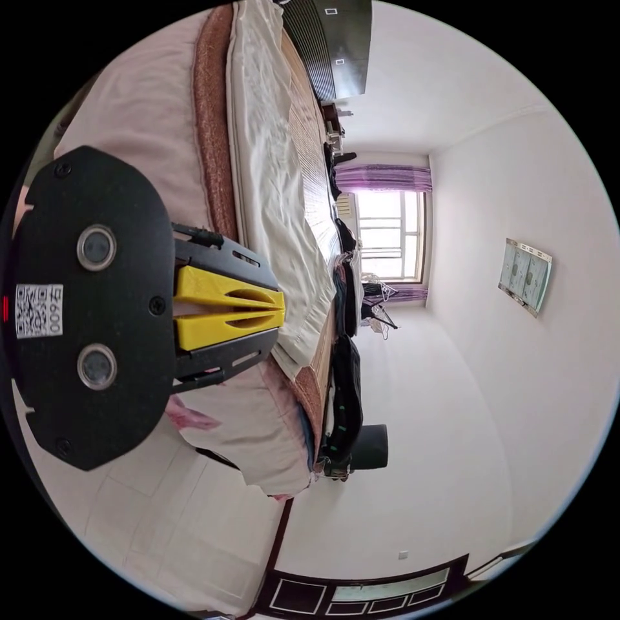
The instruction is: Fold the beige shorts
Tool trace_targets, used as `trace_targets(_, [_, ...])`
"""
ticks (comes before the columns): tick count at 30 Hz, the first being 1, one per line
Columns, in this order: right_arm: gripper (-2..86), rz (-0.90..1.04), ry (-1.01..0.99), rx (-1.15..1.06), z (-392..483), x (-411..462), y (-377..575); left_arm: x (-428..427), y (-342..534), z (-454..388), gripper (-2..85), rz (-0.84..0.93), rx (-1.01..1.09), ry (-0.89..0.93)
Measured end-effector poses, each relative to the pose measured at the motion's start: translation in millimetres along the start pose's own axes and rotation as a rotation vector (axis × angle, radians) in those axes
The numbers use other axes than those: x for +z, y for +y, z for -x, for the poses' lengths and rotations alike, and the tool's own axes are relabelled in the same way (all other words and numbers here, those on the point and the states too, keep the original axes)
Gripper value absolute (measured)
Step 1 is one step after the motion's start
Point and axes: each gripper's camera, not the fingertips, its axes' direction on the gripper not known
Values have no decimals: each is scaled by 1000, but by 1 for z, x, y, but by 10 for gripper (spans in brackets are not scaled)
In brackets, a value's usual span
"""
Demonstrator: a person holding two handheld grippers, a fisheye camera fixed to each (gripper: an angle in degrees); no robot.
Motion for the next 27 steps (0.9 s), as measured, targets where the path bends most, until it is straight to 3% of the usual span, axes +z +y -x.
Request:
trace_targets(6, [-8, -8, 18, 39, -10, 22, 24, -16, -93, -34, 3, -49, 43, -30])
trace_targets(9, [-8, 2, 13, 15, -14, 34, 38, -5, -141, -48, 3, -19, 110, -139])
trace_targets(11, [-8, 21, 7, -9, -16, 44, 48, 16, -168, -49, 4, 117, 103, -311])
trace_targets(17, [-8, 88, -29, -229, -13, 71, 77, 10, -197, -72, 5, 103, 60, -261])
trace_targets(24, [-8, 147, -50, -229, -18, 95, 110, 3, -215, -108, 5, 85, 55, -274])
trace_targets(27, [-8, 124, 33, -306, 5, 80, 99, -3, -222, -115, 4, 84, 36, -221])
